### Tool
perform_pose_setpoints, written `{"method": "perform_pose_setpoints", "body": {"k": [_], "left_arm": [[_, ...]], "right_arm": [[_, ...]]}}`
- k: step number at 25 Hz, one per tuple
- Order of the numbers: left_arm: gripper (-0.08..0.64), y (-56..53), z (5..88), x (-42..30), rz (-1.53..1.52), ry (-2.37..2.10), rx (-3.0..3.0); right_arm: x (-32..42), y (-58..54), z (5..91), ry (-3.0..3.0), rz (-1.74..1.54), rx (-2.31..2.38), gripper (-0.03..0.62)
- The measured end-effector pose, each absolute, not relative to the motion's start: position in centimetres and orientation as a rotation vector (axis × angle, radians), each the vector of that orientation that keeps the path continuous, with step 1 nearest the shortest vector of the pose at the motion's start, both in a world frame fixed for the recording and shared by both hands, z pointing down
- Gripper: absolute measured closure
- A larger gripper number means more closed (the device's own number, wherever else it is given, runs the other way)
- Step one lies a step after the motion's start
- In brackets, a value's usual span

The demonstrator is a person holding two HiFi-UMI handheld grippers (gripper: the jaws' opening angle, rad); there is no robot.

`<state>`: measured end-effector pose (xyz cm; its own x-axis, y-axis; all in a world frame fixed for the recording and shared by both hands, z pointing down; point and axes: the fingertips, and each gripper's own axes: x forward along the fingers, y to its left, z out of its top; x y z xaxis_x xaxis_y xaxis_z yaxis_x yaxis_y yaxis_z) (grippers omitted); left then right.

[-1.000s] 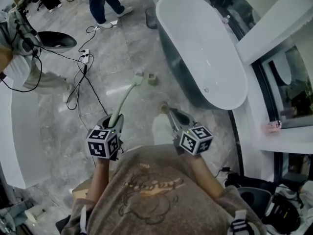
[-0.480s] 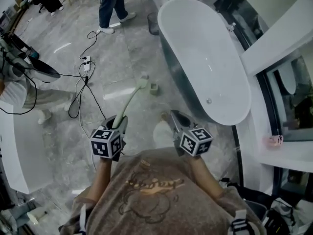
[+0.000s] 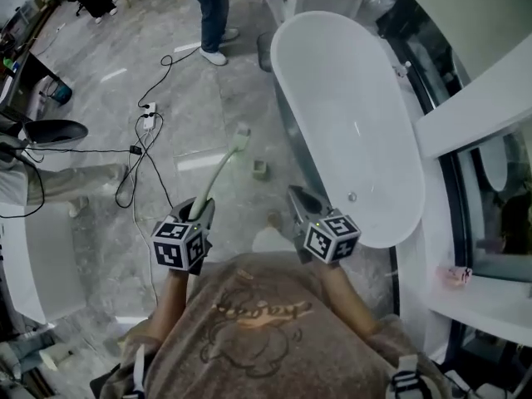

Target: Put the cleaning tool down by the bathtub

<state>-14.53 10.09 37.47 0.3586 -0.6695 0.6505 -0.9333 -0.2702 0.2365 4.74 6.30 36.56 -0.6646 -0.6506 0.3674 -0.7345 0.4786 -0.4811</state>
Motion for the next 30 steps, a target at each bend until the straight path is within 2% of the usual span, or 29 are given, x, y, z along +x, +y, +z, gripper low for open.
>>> {"method": "perform_pose_setpoints", "body": {"k": [11, 30], "left_arm": [[0.483, 1.4, 37.1, -12.3, 0.514, -1.449, 1.948], [0.483, -7.4, 37.9, -12.7, 0.540, -1.393, 1.990]], "right_arm": [[7.4, -3.0, 36.6, -2.604, 0.935, 1.102, 0.592], [7.4, -10.0, 37.2, -2.580, 0.949, 1.254, 0.593]]}}
